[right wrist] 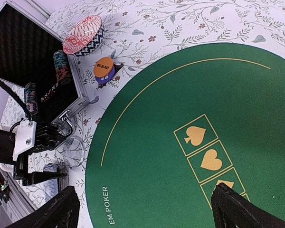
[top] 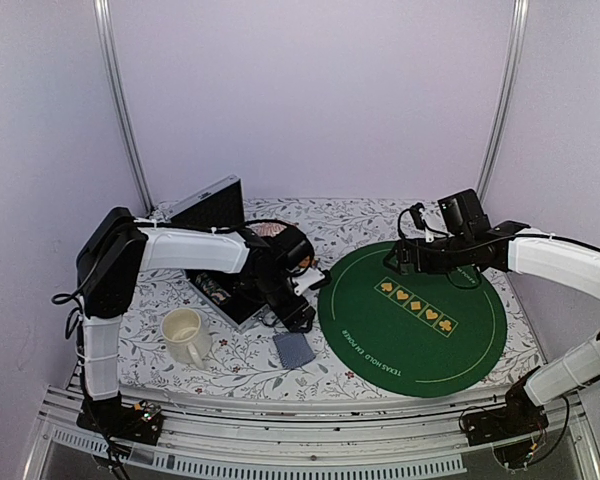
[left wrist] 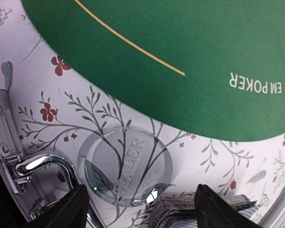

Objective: Distribute texas hold em gaming equipment
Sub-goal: Pick up the dealer button from the center of the board.

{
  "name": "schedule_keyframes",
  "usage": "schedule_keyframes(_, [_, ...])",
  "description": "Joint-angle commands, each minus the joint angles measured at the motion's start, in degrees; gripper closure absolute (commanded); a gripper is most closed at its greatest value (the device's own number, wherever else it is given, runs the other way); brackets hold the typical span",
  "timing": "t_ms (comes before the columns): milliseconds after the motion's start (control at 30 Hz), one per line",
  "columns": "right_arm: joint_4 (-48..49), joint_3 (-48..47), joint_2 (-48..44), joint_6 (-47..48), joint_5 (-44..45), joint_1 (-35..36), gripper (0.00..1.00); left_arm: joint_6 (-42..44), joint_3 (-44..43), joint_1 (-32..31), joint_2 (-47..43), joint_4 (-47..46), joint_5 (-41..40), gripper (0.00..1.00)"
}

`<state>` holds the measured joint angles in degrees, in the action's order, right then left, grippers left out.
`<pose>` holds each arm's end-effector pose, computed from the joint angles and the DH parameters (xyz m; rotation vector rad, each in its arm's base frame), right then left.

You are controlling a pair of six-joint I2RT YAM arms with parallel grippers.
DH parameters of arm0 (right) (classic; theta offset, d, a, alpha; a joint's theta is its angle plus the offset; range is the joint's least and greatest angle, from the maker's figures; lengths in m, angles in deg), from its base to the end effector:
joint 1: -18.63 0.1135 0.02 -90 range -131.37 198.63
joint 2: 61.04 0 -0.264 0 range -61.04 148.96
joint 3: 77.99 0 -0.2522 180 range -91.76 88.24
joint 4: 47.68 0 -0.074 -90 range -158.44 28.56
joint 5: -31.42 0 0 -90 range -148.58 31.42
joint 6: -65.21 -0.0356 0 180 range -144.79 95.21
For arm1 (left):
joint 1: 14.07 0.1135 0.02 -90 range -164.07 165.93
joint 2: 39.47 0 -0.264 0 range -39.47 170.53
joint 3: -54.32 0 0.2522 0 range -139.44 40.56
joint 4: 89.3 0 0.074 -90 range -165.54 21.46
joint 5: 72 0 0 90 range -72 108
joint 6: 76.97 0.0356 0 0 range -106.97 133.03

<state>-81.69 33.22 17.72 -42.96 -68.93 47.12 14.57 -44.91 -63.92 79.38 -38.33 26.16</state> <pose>0.2566 0.1465 0.2531 -0.3083 2.3859 0.6042 0.2678 -0.3252 0.1570 1.2738 2.5668 -0.3870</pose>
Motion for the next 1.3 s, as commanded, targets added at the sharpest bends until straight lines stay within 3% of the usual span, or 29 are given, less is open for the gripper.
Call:
schedule_keyframes(0, [-1.42,-3.76,1.7,1.05,0.75,0.12,0.01,-0.03,-1.58,0.89,1.83,1.99,0.89,0.21])
schedule_keyframes(533, [-1.46,-4.26,1.32,0.67,-1.21,0.07,0.01,4.49,-3.47,-2.87,4.63,3.7,5.77,0.25])
schedule_keyframes(767, [-1.46,-3.74,0.96,0.75,-1.9,0.08,0.01,6.78,-3.94,-5.17,4.11,4.1,1.52,0.18])
schedule_keyframes(933, [-1.33,-3.27,0.76,0.93,-2.3,0.08,0.01,4.0,-6.98,-5.17,5.91,7.43,-3.73,0.02])
schedule_keyframes(1267, [-0.83,-2.39,0.37,0.98,-2.68,0.08,0.01,4.64,-8.32,-6.27,8.03,13.0,-3.47,0.05])
